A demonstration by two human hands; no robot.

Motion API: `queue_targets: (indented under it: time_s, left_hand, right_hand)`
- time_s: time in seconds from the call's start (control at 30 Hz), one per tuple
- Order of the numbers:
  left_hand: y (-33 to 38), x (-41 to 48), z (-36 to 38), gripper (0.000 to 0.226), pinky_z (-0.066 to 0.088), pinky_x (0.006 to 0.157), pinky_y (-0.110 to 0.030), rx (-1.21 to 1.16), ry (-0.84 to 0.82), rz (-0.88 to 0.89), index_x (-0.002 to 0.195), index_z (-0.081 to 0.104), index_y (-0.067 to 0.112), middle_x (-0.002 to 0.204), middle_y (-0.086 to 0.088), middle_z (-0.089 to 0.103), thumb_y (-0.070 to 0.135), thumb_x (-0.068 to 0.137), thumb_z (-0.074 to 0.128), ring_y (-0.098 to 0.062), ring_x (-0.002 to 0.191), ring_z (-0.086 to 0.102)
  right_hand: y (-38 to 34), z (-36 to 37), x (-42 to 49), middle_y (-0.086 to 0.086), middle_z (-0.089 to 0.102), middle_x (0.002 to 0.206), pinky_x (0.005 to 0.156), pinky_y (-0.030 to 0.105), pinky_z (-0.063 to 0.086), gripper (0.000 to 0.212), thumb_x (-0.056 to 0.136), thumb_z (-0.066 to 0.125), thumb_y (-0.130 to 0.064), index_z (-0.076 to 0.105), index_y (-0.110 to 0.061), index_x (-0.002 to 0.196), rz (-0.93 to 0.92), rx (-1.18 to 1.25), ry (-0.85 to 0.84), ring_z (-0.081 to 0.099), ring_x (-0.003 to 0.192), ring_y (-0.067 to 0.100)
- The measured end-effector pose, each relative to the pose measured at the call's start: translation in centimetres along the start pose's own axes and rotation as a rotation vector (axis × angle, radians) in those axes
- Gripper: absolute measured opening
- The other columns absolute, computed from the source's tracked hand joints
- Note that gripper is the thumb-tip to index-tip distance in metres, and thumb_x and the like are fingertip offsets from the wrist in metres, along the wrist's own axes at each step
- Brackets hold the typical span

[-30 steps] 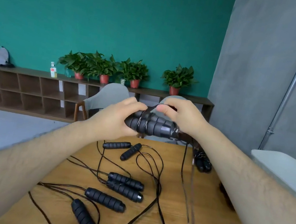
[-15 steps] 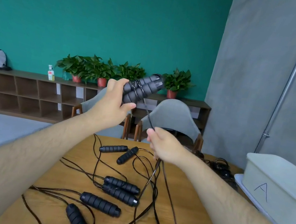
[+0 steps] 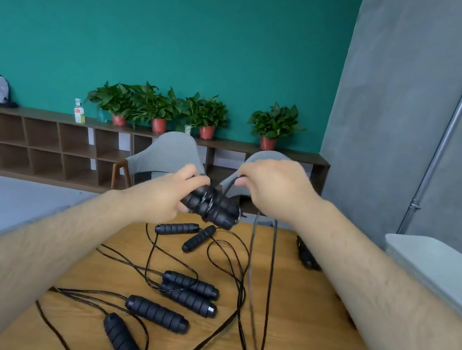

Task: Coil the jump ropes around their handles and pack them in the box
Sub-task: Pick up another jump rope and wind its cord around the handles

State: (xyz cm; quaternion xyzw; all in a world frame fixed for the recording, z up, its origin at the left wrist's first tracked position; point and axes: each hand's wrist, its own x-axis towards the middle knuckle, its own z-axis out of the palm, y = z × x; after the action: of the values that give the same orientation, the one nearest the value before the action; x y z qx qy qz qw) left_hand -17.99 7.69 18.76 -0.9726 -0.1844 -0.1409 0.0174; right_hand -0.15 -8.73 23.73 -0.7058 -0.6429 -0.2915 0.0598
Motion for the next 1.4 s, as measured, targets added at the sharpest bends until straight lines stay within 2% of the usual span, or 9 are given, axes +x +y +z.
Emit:
queue_targets:
  time_s: [0.13, 0.3, 0.43, 0.5, 0.73, 0.9, 1.03, 1.17, 1.4]
  left_hand:
    - [1.4, -1.3, -1.5, 0.062, 0.037, 0.083, -0.009, -0.294, -0.038, 0.097, 0.138, 0.036, 0.042, 0.115, 0.021, 0.033, 0.003, 0.097, 0.061, 0.012, 0.108, 0.044]
    - [2.7, -1.6, -2.7, 0.057, 0.038, 0.085, -0.002, -0.517, 0.028, 0.138, 0.135, 0.044, 0.036, 0.115, 0.024, 0.040, 0.006, 0.094, 0.069, 0.012, 0.112, 0.044]
    - [2.2, -1.8, -3.2, 0.061, 0.038, 0.102, -0.015, -0.634, 0.060, 0.106, 0.136, 0.045, 0.034, 0.117, 0.025, 0.044, 0.002, 0.091, 0.071, 0.003, 0.120, 0.047]
    - [2.2, -1.8, -3.5, 0.063, 0.041, 0.106, -0.023, -0.765, 0.100, 0.073, 0.140, 0.044, 0.029, 0.126, 0.010, 0.046, -0.002, 0.091, 0.069, -0.005, 0.125, 0.050]
    - [2.7, -1.1, -4.5, 0.064, 0.056, 0.069, -0.024, -0.978, 0.292, -0.079, 0.146, 0.038, 0.027, 0.123, 0.001, 0.059, 0.000, 0.095, 0.065, -0.001, 0.077, 0.065]
    - [2.3, 0.4, -4.6, 0.061, 0.052, 0.067, -0.028, -1.058, 0.485, -0.237, 0.150, 0.038, 0.020, 0.107, -0.003, 0.060, 0.005, 0.097, 0.064, -0.014, 0.076, 0.056]
    - [0.9, 1.1, -5.6, 0.060, 0.050, 0.081, -0.037, -0.846, 0.500, -0.275, 0.147, 0.040, 0.023, 0.125, -0.007, 0.049, 0.014, 0.096, 0.068, -0.021, 0.092, 0.056]
    - [1.9, 1.4, -5.4, 0.047, 0.030, 0.098, -0.027, -0.538, 0.490, -0.234, 0.137, 0.045, 0.018, 0.121, -0.005, 0.038, 0.010, 0.096, 0.067, -0.021, 0.111, 0.043]
    - [-0.7, 1.6, -3.8, 0.049, 0.049, 0.074, -0.040, -0.161, 0.503, -0.331, 0.134, 0.041, 0.010, 0.120, -0.009, 0.035, -0.002, 0.092, 0.062, -0.029, 0.084, 0.053]
  right_hand:
    - [2.4, 0.6, 0.0, -0.009, 0.049, 0.073, 0.067, 0.038, 0.044, 0.019, 0.104, 0.050, -0.034, 0.066, -0.025, 0.099, -0.022, 0.023, 0.080, 0.044, 0.067, 0.020]
    - [2.7, 2.6, -0.8, -0.002, 0.065, 0.077, 0.068, 0.037, 0.046, 0.018, 0.104, 0.050, -0.027, 0.061, -0.016, 0.094, 0.060, 0.373, -0.015, 0.060, 0.077, 0.022]
    - [2.8, 3.7, -0.7, -0.001, 0.069, 0.087, 0.078, 0.032, 0.049, 0.009, 0.094, 0.056, -0.021, 0.062, -0.016, 0.091, 0.112, 0.727, -0.142, 0.063, 0.082, 0.016]
    - [2.4, 3.5, -0.9, 0.003, 0.067, 0.085, 0.076, 0.015, 0.050, 0.011, 0.099, 0.057, -0.015, 0.064, -0.010, 0.092, 0.120, 0.866, -0.160, 0.061, 0.077, 0.004]
    - [0.7, 3.1, -1.4, -0.011, 0.070, 0.085, 0.077, 0.011, 0.036, 0.034, 0.106, 0.048, -0.035, 0.069, -0.012, 0.090, 0.154, 0.836, -0.309, 0.057, 0.083, -0.013]
    - [-1.0, 4.2, -2.4, -0.011, 0.066, 0.097, 0.088, 0.030, 0.049, 0.024, 0.104, 0.047, -0.042, 0.063, -0.025, 0.096, 0.102, 0.773, -0.377, 0.061, 0.094, 0.005]
    - [-1.8, 5.9, -3.3, -0.003, 0.066, 0.097, 0.089, 0.036, 0.051, 0.025, 0.103, 0.048, -0.043, 0.065, -0.026, 0.094, 0.171, 0.743, -0.454, 0.061, 0.094, 0.014]
    - [-2.8, 6.7, -3.4, -0.001, 0.066, 0.097, 0.078, 0.026, 0.048, 0.019, 0.104, 0.046, -0.025, 0.063, -0.018, 0.100, 0.246, 0.796, -0.411, 0.061, 0.094, 0.018]
    - [-5.8, 3.8, -3.0, -0.001, 0.058, 0.082, 0.067, 0.034, 0.050, 0.030, 0.108, 0.034, -0.037, 0.053, -0.018, 0.095, 0.243, 0.766, -0.163, 0.057, 0.072, 0.013]
